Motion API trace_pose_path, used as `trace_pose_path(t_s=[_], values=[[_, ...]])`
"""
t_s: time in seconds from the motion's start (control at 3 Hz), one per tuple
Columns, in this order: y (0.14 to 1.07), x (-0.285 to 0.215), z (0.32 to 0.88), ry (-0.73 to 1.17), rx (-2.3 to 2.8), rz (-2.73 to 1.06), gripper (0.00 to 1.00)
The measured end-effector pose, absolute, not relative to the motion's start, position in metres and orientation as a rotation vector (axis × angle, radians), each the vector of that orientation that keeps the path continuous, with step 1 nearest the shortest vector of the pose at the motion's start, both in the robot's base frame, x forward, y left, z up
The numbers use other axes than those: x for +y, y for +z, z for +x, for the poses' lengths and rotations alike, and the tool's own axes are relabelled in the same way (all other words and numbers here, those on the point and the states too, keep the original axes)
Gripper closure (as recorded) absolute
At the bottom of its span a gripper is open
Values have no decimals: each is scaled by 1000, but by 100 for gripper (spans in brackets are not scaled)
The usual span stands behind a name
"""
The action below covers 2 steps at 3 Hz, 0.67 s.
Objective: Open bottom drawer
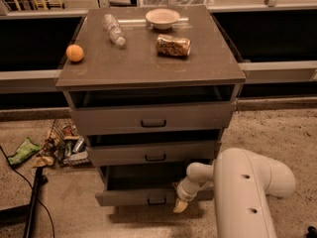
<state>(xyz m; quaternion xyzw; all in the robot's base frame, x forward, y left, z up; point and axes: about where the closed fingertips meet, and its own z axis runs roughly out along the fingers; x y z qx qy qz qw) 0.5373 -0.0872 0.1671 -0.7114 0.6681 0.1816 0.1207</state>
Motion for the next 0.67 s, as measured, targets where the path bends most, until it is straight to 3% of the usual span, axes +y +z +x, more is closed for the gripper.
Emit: trace_pose_path(t_s=[0.67], values=[[171, -86, 516, 557, 1975, -2099, 89]])
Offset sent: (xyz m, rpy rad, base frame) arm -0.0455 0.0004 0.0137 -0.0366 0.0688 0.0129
